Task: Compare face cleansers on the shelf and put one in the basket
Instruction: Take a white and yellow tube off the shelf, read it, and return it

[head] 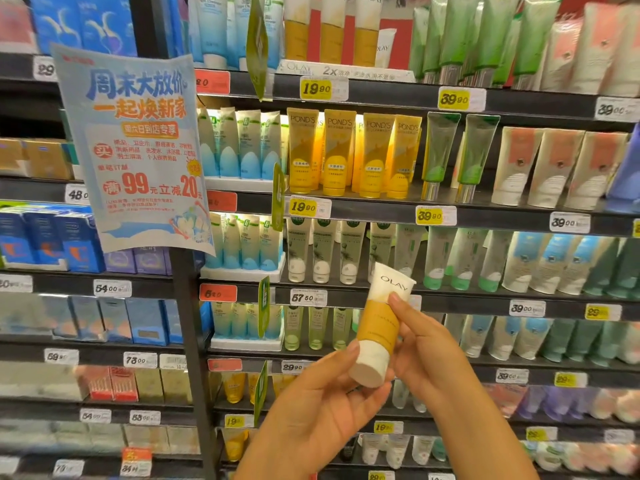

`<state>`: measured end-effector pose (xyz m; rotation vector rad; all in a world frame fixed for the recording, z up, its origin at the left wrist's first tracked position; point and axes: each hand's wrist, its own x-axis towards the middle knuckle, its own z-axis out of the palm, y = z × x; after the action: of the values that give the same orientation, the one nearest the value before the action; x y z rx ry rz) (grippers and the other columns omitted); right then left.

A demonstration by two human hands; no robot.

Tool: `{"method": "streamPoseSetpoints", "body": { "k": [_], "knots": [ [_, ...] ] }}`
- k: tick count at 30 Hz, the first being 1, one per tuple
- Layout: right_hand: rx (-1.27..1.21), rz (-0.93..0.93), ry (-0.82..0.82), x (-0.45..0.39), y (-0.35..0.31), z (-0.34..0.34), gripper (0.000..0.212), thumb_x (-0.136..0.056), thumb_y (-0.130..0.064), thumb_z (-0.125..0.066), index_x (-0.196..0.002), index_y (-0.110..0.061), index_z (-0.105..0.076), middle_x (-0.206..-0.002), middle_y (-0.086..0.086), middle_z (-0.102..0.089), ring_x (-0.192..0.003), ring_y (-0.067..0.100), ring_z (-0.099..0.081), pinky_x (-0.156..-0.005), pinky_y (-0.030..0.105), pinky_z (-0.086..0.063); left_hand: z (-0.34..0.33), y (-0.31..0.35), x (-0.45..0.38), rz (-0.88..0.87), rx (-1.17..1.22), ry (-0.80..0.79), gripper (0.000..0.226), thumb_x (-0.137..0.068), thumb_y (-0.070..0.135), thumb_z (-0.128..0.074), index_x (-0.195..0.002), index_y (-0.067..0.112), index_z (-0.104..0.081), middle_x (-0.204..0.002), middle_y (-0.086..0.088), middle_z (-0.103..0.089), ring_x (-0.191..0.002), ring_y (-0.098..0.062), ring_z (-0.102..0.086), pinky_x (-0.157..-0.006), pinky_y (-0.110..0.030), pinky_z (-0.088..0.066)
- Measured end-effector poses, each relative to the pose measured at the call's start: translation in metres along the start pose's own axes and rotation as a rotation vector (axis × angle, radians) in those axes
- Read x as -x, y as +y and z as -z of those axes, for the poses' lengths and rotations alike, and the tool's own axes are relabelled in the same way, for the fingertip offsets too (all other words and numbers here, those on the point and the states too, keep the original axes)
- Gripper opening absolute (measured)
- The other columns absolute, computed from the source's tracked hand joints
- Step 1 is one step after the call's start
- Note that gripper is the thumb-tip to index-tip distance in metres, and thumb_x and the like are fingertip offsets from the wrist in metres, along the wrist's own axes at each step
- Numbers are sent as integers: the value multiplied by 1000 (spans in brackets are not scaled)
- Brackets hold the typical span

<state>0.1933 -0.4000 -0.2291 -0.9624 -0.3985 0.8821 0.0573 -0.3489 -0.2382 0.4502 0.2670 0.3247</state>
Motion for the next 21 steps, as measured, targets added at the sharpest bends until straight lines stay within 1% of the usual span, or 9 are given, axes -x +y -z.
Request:
{"method": "streamPoseSetpoints", "body": {
  "k": [4,7,10,12,14,16,18,20,21],
  "knots": [
    [-32,-5,21,-1,1,4,36,-67,-24,-67,-93,0,-64,-75,14,-70,-61,24,-68,-51,37,-56,0,-3,-3,-3,-22,-17,21,-66,3,-66,-80,-12,-72,-95,-33,-65,-71,-36,-66,-66,-42,-57],
    [-74,17,-1,-4,0,5,32,-71,-22,-64,-93,0,-63,-73,14,-68,-59,22,-67,-51,36,-56,2,-5,-9,-36,-47,1,17,-64,1,-67,-75,-11,-72,-93,-33,-65,-68,-36,-65,-62,-42,-58],
    [-102,33,-32,-10,-1,5,34,-74,-22,-60,-98,2,-61,-72,14,-65,-61,22,-65,-54,36,-56,3,-5,-17,-73,-96,10,18,-59,1,-69,-74,-8,-72,-85,-29,-67,-64,-34,-66,-59,-39,-59],
    [-139,36,-51,-16,-3,6,38,-77,-21,-57,-106,3,-58,-75,15,-62,-68,25,-61,-63,42,-55,2,-3,-24,-113,-217,39,31,-59,0,-71,-89,-6,-69,-82,-25,-68,-66,-31,-67,-60,-37,-59],
    [-176,30,-56,-23,-7,6,41,-86,-19,-51,-118,7,-53,-83,18,-61,-76,27,-58,-74,45,-49,1,-2,-33,-201,-396,108,43,-60,2,-74,-102,0,-62,-83,-18,-71,-71,-26,-69,-66,-36,-60],
    [-194,15,-67,-30,-13,7,40,-95,-20,-42,-124,6,-50,-93,20,-64,-83,28,-59,-78,46,-48,-2,-1,-42,-296,-608,182,43,-63,4,-77,-103,11,-61,-93,-11,-71,-74,-19,-69,-72,-32,-59],
    [-211,-8,-82,-38,-18,12,39,-98,-25,-37,-123,1,-52,-101,19,-68,-90,28,-63,-79,46,-48,-5,-1,-49,-383,-808,245,41,-68,5,-78,-102,20,-60,-98,-3,-67,-72,-10,-68,-66,-22,-56],
    [-185,-25,-95,-46,-23,18,39,-98,-30,-35,-117,-2,-55,-102,17,-70,-92,27,-66,-77,45,-50,-9,-2,-56,-449,-914,263,41,-70,6,-78,-101,25,-59,-101,3,-64,-70,-2,-67,-60,-13,-50],
    [-163,-30,-102,-50,-26,21,39,-98,-32,-35,-114,-3,-56,-101,16,-70,-90,26,-67,-75,43,-51,-11,-3,-60,-469,-943,266,41,-70,6,-78,-101,26,-59,-103,5,-63,-71,-1,-67,-59,-11,-49]
  ]
}}
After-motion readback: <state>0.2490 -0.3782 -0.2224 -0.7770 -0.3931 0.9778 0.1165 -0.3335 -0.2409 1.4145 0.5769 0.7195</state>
